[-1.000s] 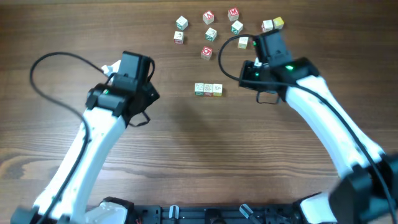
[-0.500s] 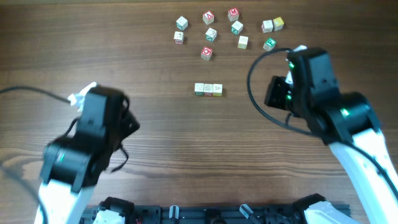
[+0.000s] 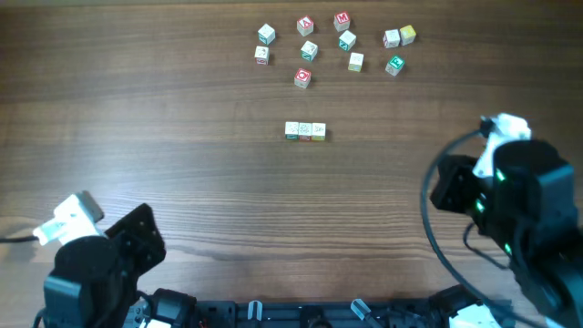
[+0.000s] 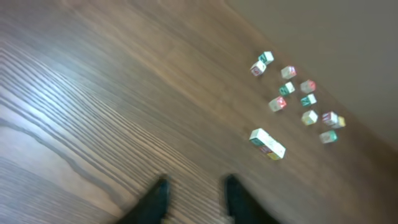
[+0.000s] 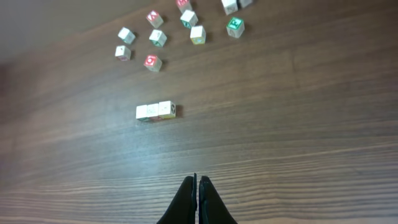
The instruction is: Form a horizontal line
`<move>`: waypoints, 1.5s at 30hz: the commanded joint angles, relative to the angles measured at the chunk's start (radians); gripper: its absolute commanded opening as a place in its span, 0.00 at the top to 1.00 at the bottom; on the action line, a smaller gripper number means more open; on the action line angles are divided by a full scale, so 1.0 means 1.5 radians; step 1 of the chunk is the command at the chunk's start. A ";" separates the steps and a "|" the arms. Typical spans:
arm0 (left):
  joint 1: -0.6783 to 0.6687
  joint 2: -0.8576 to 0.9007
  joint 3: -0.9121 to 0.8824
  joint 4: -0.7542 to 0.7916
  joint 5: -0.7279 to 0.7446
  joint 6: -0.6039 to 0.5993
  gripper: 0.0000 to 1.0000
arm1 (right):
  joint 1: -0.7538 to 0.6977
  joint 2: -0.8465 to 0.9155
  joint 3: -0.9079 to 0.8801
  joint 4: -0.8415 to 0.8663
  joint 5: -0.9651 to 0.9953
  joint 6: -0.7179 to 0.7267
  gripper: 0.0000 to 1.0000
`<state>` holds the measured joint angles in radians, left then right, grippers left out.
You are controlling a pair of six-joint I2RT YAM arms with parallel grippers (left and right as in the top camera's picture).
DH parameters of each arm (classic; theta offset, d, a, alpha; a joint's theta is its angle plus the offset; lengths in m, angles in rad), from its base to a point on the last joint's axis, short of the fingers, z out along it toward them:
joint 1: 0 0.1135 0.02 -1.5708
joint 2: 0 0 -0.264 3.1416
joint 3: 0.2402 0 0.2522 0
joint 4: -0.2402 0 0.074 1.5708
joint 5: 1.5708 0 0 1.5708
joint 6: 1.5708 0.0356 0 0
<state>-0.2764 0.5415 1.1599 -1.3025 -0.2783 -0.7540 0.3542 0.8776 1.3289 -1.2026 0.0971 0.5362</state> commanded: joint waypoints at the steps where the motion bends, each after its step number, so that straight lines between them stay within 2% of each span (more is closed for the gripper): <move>1: 0.003 -0.007 -0.003 -0.001 -0.012 0.004 0.02 | 0.004 -0.038 -0.004 -0.023 0.026 0.011 0.95; 6: 0.003 -0.007 -0.003 -0.001 -0.012 0.004 0.00 | 0.004 -0.068 -0.004 -0.065 0.046 0.012 0.95; 10: 0.003 -0.007 -0.003 -0.001 -0.012 0.004 0.00 | 0.004 -0.106 -0.004 -0.085 0.078 0.050 0.95; 17: 0.003 -0.007 -0.003 -0.001 -0.012 0.004 0.00 | 0.004 -0.194 -0.006 -0.054 0.133 0.082 0.96; 23: 0.003 -0.007 -0.003 -0.001 -0.012 0.004 0.00 | 0.004 -0.273 -0.021 -0.043 0.264 0.139 0.95; 27: 0.003 -0.007 -0.003 -0.001 -0.012 0.004 0.00 | 0.004 -0.321 -0.119 0.066 0.304 0.148 0.95; 32: 0.003 -0.007 -0.003 -0.001 -0.012 0.004 0.00 | 0.004 -0.323 -0.252 0.191 0.317 0.151 0.96; 33: 0.003 -0.007 -0.003 -0.001 -0.012 0.004 0.00 | 0.004 -0.323 -0.266 0.201 0.317 0.151 0.82; 34: 0.003 -0.007 -0.003 -0.001 -0.012 0.004 0.00 | 0.004 -0.322 -0.282 0.216 0.317 0.153 0.62; 35: 0.003 -0.007 -0.003 -0.001 -0.012 0.004 0.00 | 0.004 -0.322 -0.295 0.227 0.319 0.158 0.52; 38: 0.003 -0.007 -0.003 -0.001 -0.012 0.004 0.00 | 0.004 -0.321 -0.315 0.229 0.319 0.235 0.05; 39: 0.003 -0.007 -0.003 -0.001 -0.012 0.004 0.00 | 0.004 -0.321 -0.317 0.218 0.319 0.263 0.00; 45: 0.003 -0.007 -0.003 -0.001 -0.012 0.004 0.00 | 0.004 -0.321 -0.318 0.141 0.319 0.399 0.00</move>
<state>-0.2764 0.5354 1.1599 -1.3033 -0.2806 -0.7555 0.3546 0.4000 0.8585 -0.9600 0.5514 0.9676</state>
